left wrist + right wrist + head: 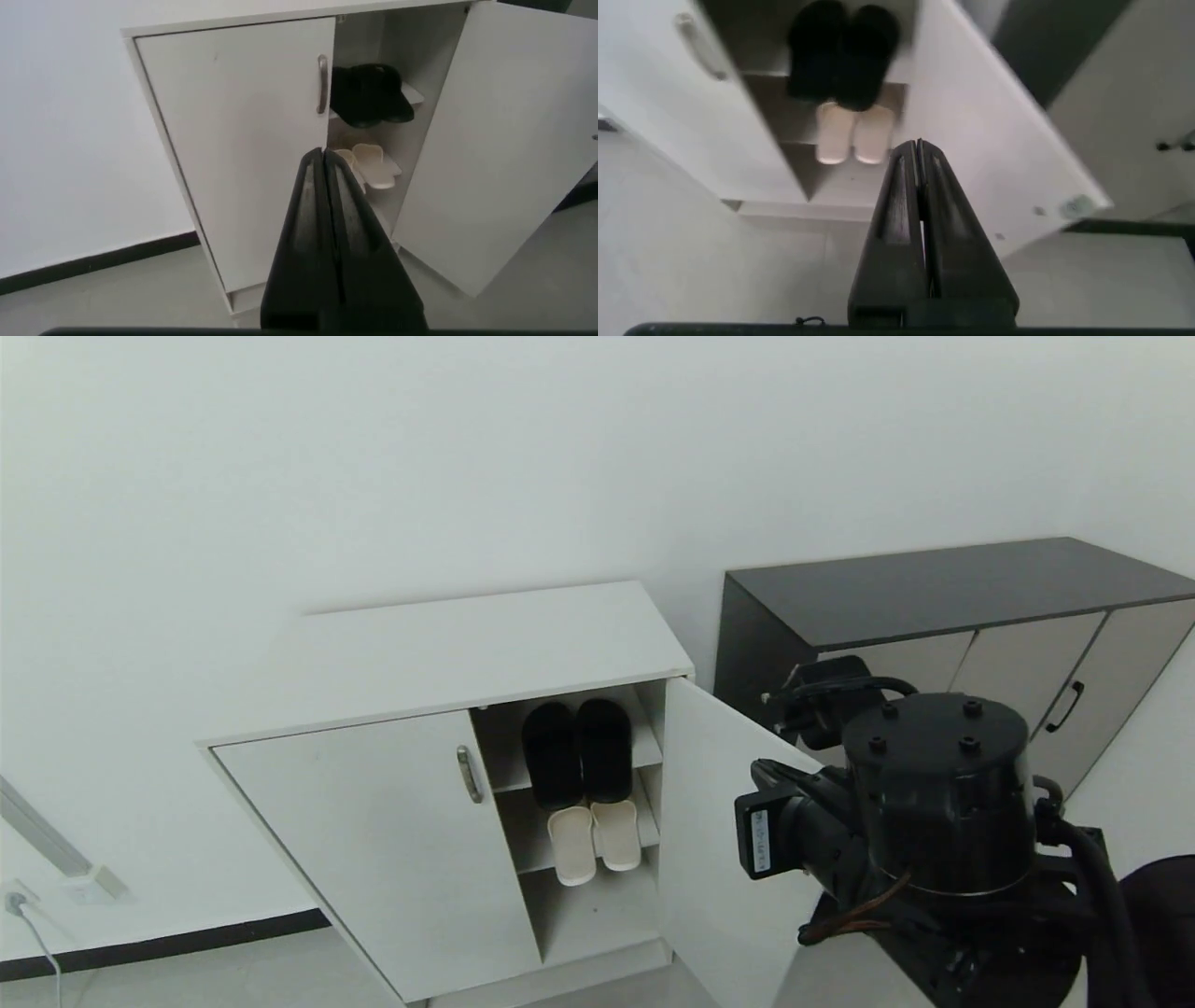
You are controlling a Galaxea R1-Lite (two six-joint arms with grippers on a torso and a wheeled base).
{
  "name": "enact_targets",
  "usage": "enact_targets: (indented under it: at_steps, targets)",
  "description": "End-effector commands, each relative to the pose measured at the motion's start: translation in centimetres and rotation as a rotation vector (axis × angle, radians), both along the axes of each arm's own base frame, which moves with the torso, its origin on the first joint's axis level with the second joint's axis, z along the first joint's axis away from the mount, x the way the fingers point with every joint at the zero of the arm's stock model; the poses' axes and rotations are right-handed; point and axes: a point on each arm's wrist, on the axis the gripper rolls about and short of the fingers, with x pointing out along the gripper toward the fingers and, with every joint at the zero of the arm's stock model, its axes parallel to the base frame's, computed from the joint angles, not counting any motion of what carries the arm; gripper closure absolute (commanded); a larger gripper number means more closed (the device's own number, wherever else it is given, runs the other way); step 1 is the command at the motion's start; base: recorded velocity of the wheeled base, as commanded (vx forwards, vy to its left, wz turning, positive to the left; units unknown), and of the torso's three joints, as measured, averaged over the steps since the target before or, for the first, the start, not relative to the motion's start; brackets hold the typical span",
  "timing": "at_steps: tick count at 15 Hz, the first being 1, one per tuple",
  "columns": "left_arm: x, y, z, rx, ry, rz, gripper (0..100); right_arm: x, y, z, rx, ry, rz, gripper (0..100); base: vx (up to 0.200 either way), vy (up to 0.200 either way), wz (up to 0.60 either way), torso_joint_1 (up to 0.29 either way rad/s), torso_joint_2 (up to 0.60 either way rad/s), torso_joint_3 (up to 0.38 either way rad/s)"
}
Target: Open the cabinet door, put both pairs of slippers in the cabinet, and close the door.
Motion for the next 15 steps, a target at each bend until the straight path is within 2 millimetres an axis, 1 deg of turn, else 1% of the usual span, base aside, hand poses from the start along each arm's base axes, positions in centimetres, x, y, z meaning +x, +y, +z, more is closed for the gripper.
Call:
enact_targets:
  at_steps: [1, 4, 6, 7, 8, 12, 13, 15]
  targets:
    - [0.0, 0.0, 0.0, 0.0, 0.0, -0.002, 100, 1.4, -0.4, -0.5, -0.024, 0.001, -0.042, 100, 0.0, 0.0, 0.0, 0.0, 0.0, 0.0]
    - [0.0, 0.0, 0.0, 0.0, 0.0, -0.001, 100, 2.4, -0.6, -0.5, -0.016, -0.029, -0.074, 100, 0.0, 0.0, 0.0, 0.0, 0.0, 0.0]
    - [0.0, 0.0, 0.0, 0.0, 0.0, -0.001, 100, 4.3, -1.4, -0.8, -0.027, -0.03, -0.135, 100, -0.2, 0.0, 0.0, 0.002, 0.0, -0.002]
    - [0.0, 0.0, 0.0, 0.0, 0.0, -0.002, 100, 4.7, -1.5, -0.8, -0.026, -0.03, -0.146, 100, -0.2, 0.0, 0.0, 0.012, 0.01, -0.007]
    - [0.0, 0.0, 0.0, 0.0, 0.0, -0.002, 100, 5.6, -1.7, -0.8, -0.025, -0.028, -0.166, 100, -0.2, 0.0, 0.0, 0.002, 0.0, 0.007]
    - [0.0, 0.0, 0.0, 0.0, 0.0, -0.001, 100, 10.3, -3.5, 0.1, 0.024, -0.034, -0.22, 100, 0.0, 0.0, 0.0, 0.0, 0.0, 0.0]
    - [0.0, 0.0, 0.0, 0.0, 0.0, -0.001, 100, 11.5, -3.9, -0.1, 0.026, -0.025, -0.234, 100, 0.0, 0.0, 0.0, 0.0, 0.0, 0.0]
    - [0.0, 0.0, 0.0, 0.0, 0.0, -0.002, 100, 13.1, -4.6, -0.7, 0.042, 0.002, -0.189, 100, 0.0, 0.0, 0.0, 0.0, 0.0, 0.0]
